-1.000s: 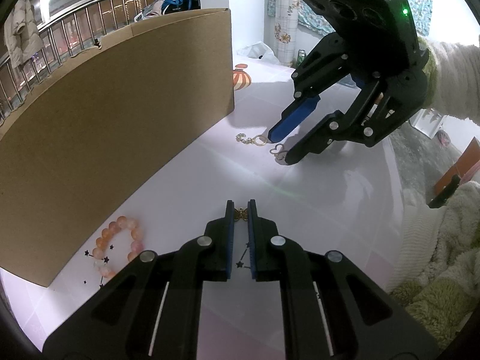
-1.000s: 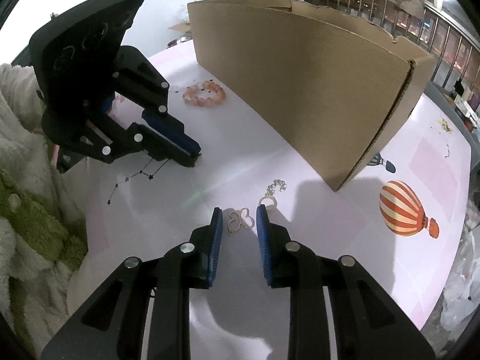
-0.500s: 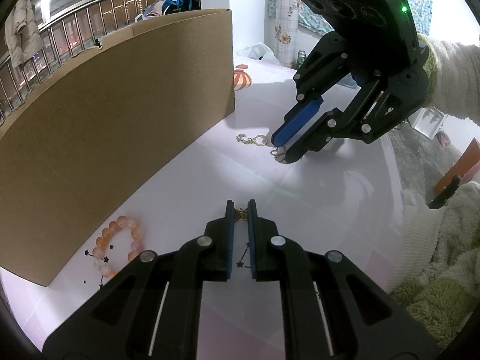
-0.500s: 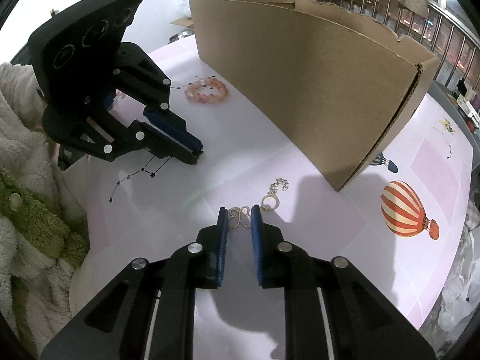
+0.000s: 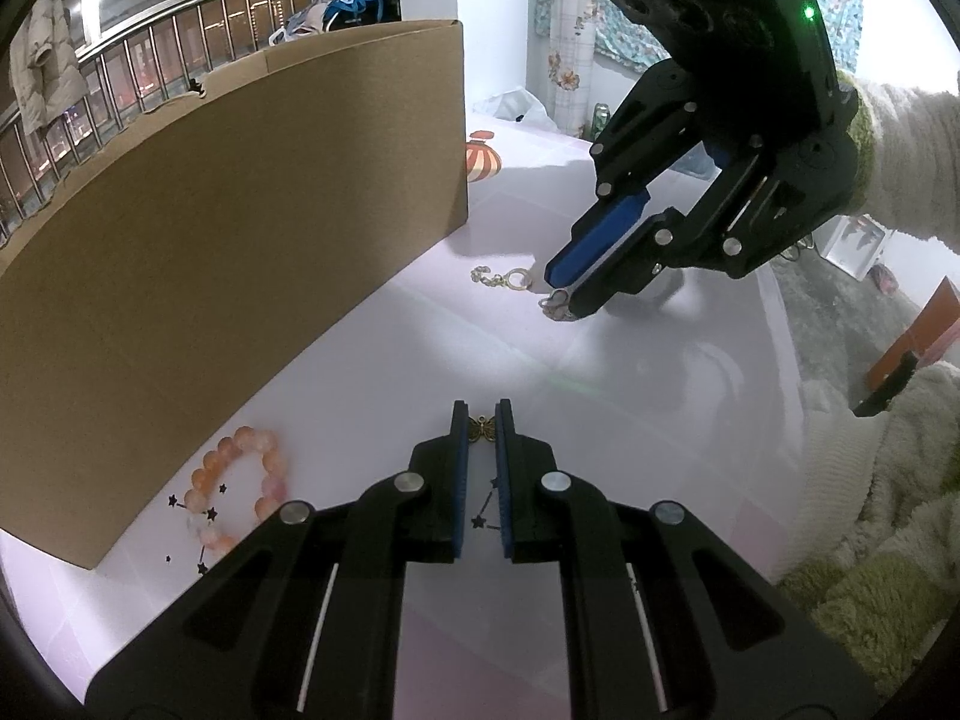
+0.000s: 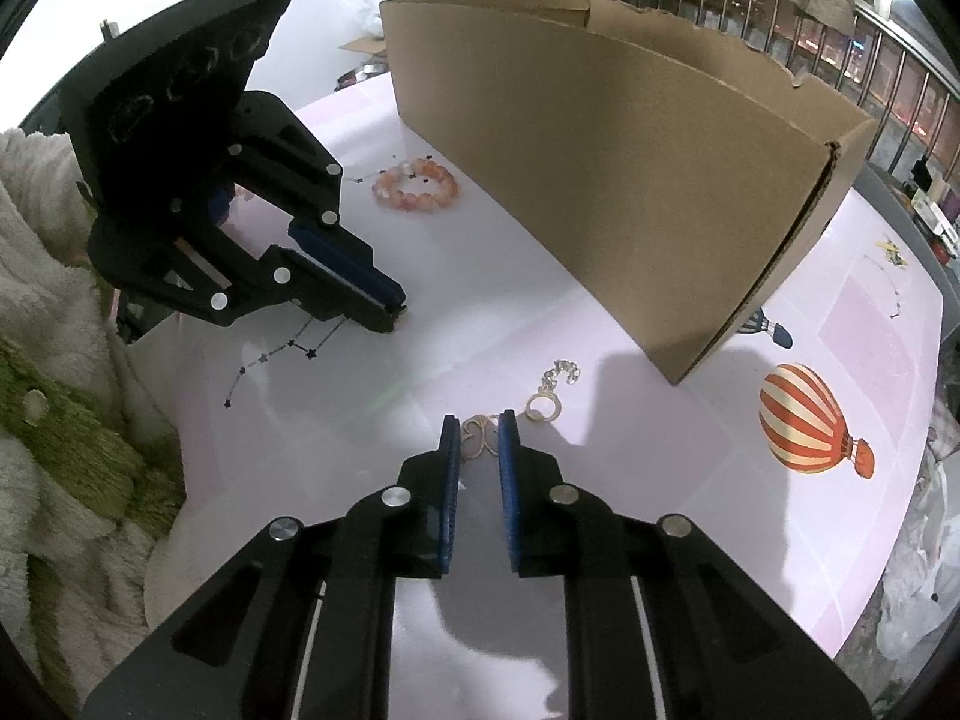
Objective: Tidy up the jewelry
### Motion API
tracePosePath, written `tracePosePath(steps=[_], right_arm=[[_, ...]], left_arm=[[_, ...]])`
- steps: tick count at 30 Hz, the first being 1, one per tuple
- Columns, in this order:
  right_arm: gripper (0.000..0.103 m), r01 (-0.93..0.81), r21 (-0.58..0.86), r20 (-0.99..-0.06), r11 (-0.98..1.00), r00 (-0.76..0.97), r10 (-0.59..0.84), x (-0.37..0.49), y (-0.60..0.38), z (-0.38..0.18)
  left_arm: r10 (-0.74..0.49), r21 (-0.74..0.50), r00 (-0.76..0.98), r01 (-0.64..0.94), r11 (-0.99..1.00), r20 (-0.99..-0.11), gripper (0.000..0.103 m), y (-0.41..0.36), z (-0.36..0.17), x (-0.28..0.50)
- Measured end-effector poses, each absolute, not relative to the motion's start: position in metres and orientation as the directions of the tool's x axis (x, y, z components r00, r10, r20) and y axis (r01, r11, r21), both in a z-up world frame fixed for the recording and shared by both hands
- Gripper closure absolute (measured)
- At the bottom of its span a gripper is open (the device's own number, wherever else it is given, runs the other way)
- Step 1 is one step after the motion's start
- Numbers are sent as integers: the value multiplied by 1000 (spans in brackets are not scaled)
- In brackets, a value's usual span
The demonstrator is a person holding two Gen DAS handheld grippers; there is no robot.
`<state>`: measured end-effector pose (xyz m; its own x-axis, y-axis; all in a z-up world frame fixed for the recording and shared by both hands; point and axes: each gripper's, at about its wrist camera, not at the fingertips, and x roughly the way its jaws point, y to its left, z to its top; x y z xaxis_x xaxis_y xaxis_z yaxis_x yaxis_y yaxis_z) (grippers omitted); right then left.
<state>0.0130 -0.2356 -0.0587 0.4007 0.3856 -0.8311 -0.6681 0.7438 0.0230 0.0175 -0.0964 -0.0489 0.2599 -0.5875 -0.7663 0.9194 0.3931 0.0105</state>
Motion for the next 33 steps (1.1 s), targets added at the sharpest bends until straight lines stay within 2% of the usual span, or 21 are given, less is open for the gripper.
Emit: tracePosePath(steps=[5,9,17,21,33], right_arm=[[88,-667,22,-841,745,390,374,15,-234,-56],[79,-675,20,-857,738,368,360,18,-231,-58],[79,-693,6,-888,721,328,323,23,-222,-63],[87,-693,13,-896,721,312,316,28,-218,-63],[87,-688,22,-895,726,310,320,30,-216,-63]], left_arm=[[-588,11,260,920,393,-766,95,-97,-48,17],[-591,8,260,919,394,-764,95,-96,-48,17],[-594,6,260,919,395,-761,95,-96,-48,17],[-596,6,259,920,392,-760,95,-95,-48,17],[-602,-1,257,919,393,-756,95,-94,-50,17]])
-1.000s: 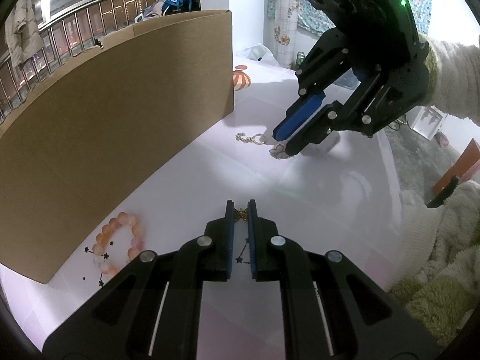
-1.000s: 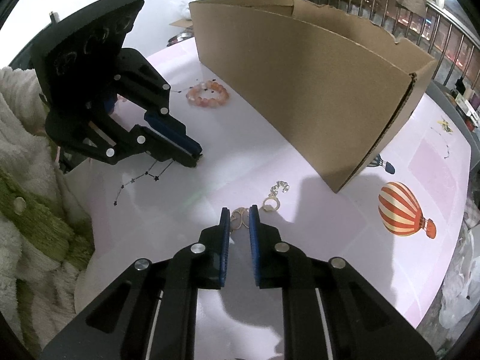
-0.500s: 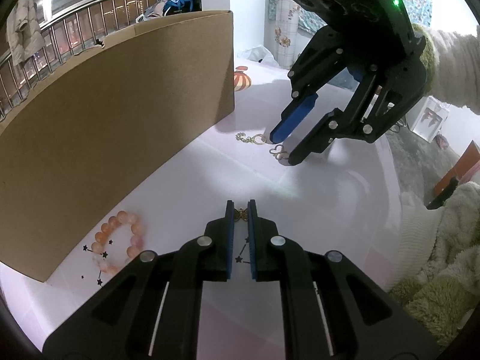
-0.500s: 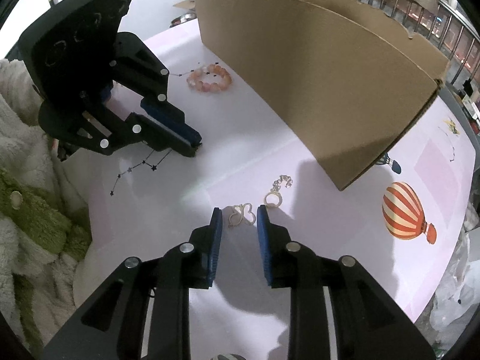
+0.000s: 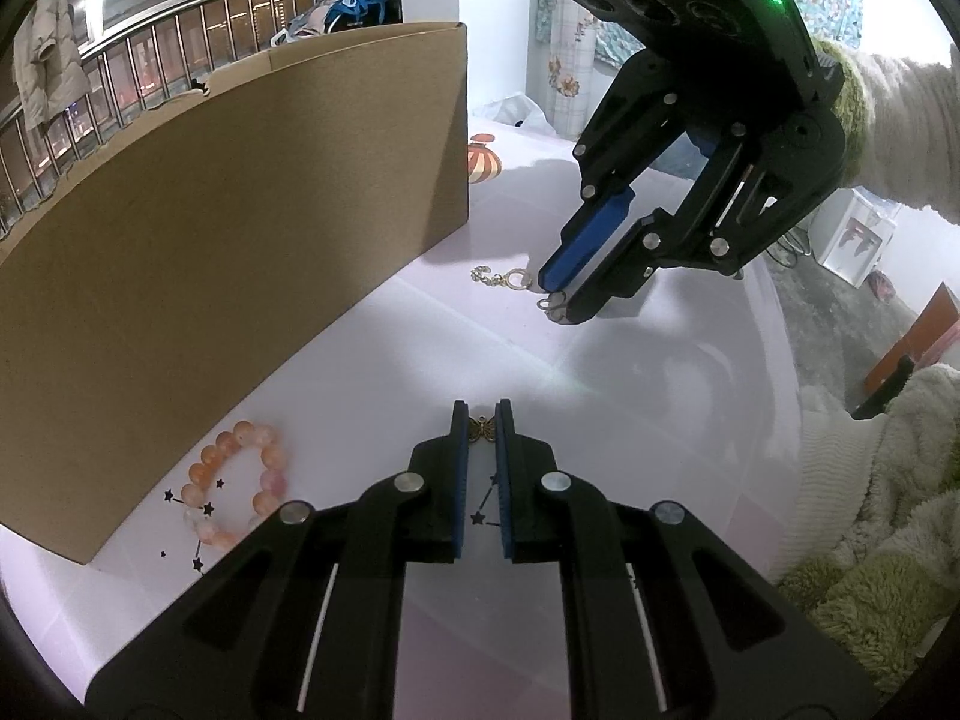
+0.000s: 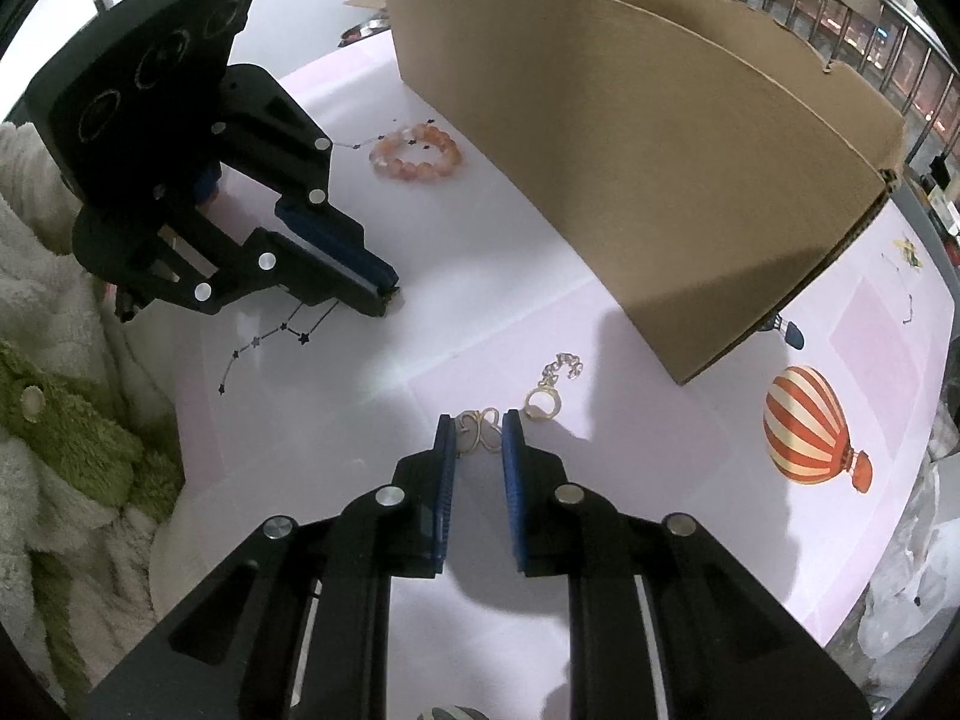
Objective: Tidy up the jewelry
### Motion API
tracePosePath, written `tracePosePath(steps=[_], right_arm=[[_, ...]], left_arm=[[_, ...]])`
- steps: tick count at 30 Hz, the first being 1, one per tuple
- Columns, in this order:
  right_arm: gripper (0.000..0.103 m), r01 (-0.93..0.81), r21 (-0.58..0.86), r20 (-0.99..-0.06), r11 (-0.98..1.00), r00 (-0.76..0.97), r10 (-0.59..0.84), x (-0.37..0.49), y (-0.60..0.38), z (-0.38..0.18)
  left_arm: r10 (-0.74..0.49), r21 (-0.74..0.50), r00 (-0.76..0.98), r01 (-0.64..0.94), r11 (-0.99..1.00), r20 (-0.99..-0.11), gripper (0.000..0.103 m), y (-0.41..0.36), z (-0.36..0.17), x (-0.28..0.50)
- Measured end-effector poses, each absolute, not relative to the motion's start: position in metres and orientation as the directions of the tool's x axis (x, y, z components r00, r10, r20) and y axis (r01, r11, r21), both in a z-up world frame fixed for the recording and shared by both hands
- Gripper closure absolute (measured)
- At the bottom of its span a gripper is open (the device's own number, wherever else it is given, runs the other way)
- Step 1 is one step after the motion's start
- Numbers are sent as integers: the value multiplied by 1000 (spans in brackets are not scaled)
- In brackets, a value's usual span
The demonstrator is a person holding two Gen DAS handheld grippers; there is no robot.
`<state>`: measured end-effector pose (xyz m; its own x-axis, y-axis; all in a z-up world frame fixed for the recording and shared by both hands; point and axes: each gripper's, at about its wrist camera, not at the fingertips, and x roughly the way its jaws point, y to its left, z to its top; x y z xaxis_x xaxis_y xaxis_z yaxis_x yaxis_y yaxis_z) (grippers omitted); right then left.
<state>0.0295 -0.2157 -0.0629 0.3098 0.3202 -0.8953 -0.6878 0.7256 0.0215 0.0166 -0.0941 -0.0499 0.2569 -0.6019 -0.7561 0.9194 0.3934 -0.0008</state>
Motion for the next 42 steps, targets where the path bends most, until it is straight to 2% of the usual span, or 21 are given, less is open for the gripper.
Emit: tracePosePath(steps=[16,17,29,32,35,42], right_arm=[[87,-683,2,-886,730,337,319,24,-221,-55],[97,-682,3,-885,732,339,320,24,-222,-54],[97,-664,16,-867,748,362,341,15,-232,-42],[95,-656,20,-870,755,360,336,17,-235,-44],[85,-655,19,-874,755,356,331,19,-234,-46],[84,-663,12,-892,748,331,308,25,-228,-53]], left_arm=[[-606,-6,251,921,389,-755,95,-92,-50,16],[-605,-5,251,922,388,-755,95,-93,-50,16],[-604,9,262,922,388,-752,95,-90,-45,11],[-604,10,263,921,390,-752,95,-91,-46,11],[-606,5,261,921,390,-752,95,-91,-47,13],[-611,-2,257,921,390,-749,95,-92,-47,14]])
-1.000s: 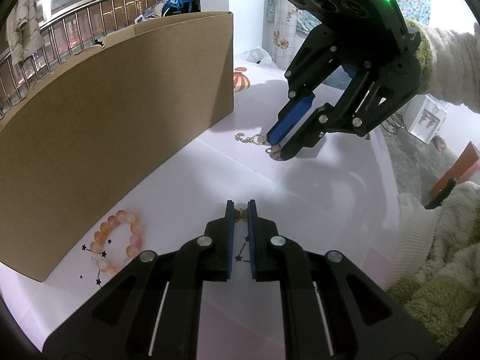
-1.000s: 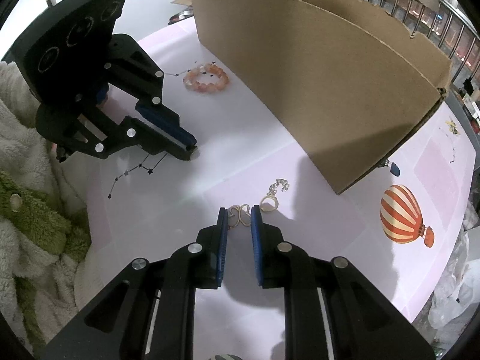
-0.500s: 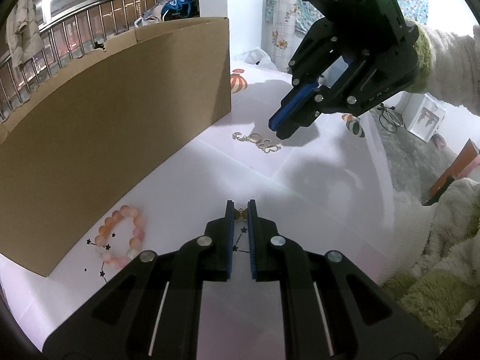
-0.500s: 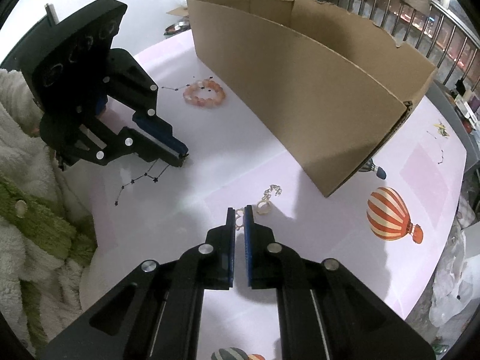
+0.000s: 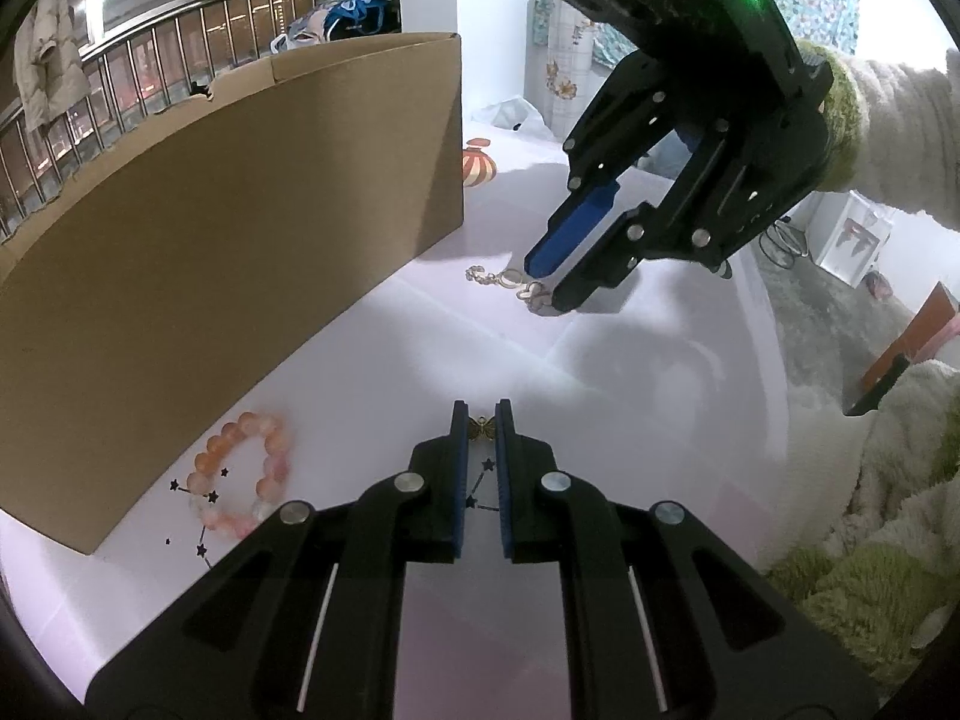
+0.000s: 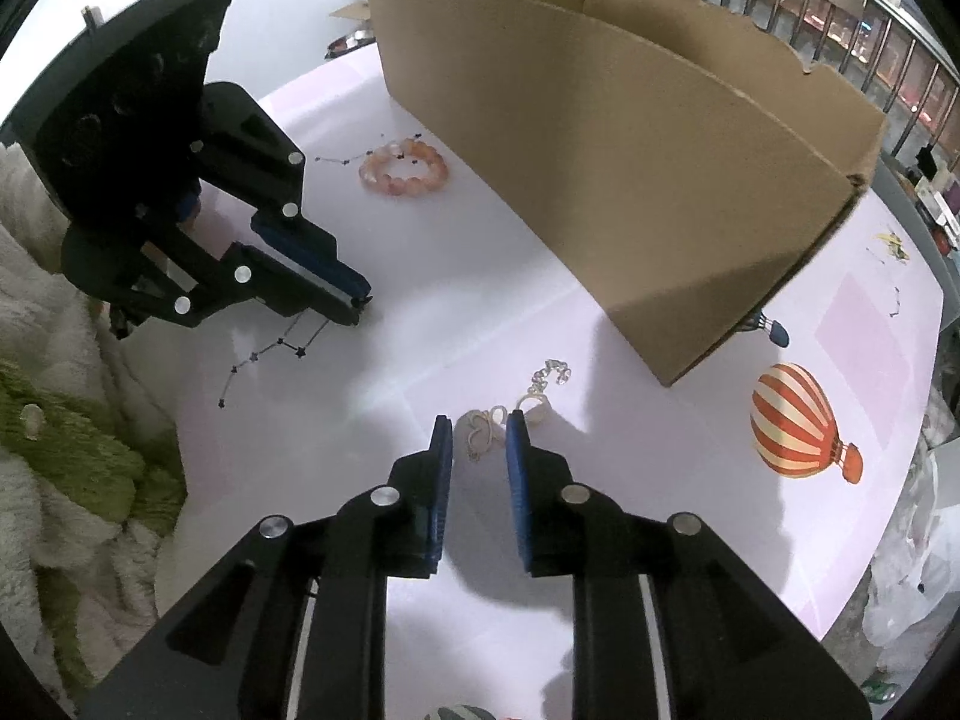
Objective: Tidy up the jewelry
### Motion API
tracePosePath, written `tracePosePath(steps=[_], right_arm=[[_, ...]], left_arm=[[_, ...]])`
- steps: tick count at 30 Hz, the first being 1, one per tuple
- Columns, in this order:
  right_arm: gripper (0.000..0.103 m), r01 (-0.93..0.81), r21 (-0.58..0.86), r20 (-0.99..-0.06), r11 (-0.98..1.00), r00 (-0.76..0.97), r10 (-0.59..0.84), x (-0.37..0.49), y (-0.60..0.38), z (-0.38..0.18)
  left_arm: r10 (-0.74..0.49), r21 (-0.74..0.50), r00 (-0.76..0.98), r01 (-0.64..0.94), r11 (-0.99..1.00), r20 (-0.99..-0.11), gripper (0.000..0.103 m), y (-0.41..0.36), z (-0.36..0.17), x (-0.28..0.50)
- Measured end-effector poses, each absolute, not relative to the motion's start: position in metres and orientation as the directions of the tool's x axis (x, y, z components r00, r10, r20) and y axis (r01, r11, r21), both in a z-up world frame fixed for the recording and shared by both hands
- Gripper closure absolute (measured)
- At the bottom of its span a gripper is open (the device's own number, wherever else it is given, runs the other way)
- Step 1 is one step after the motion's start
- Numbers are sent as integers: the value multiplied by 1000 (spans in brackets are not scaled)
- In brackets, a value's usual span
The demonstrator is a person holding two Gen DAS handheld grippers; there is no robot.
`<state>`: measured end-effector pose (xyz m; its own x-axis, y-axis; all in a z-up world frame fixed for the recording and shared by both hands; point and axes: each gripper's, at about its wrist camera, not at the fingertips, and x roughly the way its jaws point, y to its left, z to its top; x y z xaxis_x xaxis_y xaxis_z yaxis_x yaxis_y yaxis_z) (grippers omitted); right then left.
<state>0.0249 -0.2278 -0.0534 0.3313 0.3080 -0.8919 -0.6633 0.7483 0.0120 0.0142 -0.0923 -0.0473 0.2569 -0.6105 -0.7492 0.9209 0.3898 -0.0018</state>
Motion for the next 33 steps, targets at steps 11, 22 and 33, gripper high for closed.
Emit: tracePosePath(steps=[11,22,33], right_arm=[[95,-674,-9,-902,738,324,284,29,-214,-58],[96,-664,25,-903,747,306,302,27,-218,-59],[90,-570,71,-908,819,303,289,26,-232,-61]], left_arm=[[-615,-10,252,921,390,-747,95,-93,-49,14],[-615,-12,254,919,394,-747,95,-92,-49,15],[-613,-11,257,917,399,-747,95,-90,-49,15]])
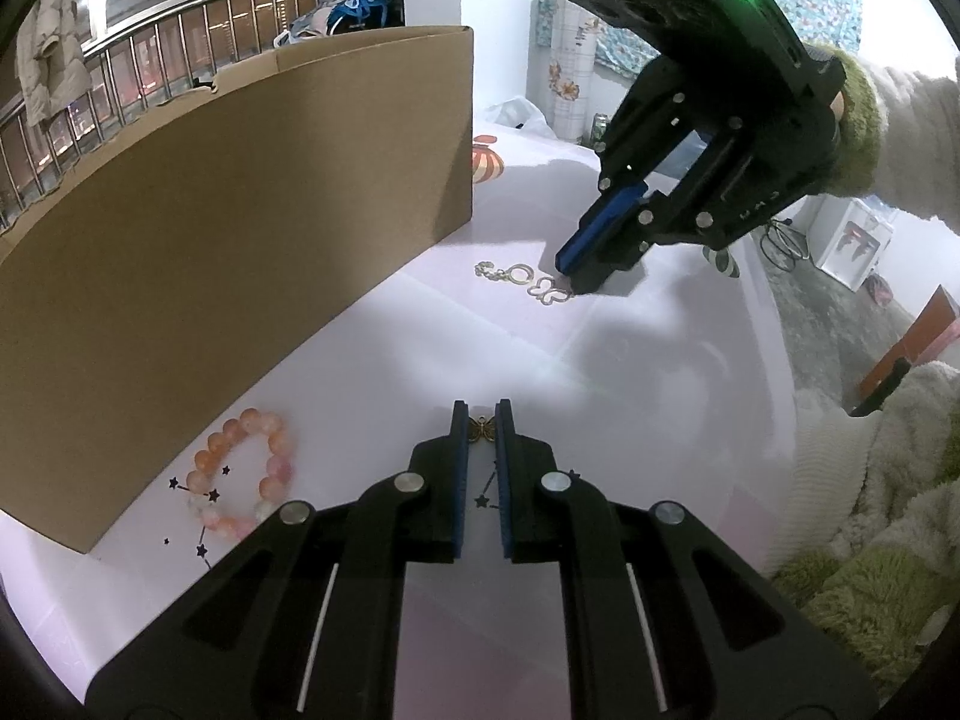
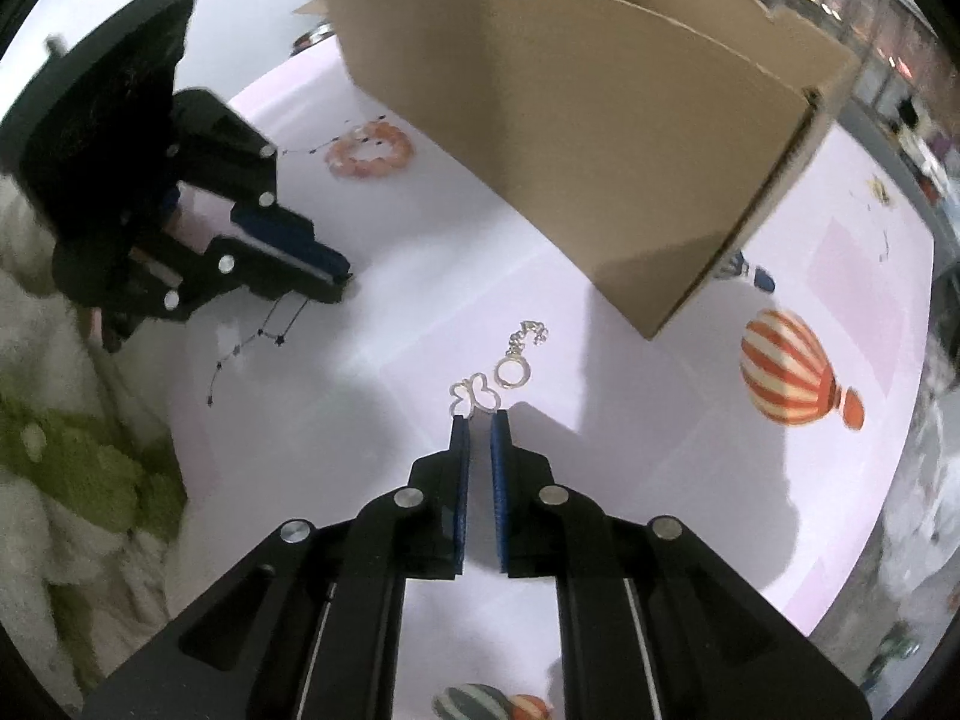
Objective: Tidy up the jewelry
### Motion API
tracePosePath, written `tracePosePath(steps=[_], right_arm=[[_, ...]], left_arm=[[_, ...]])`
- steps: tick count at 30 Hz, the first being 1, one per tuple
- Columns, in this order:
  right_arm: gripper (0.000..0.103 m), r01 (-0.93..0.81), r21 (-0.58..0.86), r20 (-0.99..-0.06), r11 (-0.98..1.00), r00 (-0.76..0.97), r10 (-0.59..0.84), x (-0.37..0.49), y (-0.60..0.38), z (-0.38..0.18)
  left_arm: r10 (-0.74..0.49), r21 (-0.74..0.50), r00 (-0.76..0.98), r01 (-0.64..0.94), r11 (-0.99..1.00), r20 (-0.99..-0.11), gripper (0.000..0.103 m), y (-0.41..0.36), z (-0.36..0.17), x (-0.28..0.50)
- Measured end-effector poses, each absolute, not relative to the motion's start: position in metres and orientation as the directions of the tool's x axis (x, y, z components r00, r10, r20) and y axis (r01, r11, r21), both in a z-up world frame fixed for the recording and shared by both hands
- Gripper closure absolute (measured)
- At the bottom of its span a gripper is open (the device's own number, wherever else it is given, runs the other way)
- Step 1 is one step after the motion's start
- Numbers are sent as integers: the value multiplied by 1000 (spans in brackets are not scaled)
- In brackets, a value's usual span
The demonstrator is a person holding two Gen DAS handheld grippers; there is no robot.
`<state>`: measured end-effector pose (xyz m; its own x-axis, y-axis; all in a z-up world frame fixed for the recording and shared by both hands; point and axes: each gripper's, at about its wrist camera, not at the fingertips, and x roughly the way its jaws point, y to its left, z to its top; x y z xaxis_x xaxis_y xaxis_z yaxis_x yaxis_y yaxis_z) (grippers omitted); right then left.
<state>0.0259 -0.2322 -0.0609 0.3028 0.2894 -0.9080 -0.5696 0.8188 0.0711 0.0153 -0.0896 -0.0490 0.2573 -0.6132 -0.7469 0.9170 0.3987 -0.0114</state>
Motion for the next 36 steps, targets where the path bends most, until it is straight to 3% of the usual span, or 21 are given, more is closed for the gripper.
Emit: tracePosePath(steps=[6,22,28,36], right_arm=[[78,-523,93,-900,847,319,296,24,-228,-61],[79,-528,12,-874,849,407,266,18,-212,-61],[87,-543,16,-872,840,403,278,16,-212,-60],[87,-549,31,-873,835,392,290,16,-213,-60]], left_arm=[[-613,-11,258,917,398,-747,95,-89,-49,15],[-611,-13,261,914,406,-747,95,-86,-49,15],[-611,-13,261,914,405,-747,95,-86,-49,15],[-611,-13,261,913,407,-747,95,-86,-49,16]])
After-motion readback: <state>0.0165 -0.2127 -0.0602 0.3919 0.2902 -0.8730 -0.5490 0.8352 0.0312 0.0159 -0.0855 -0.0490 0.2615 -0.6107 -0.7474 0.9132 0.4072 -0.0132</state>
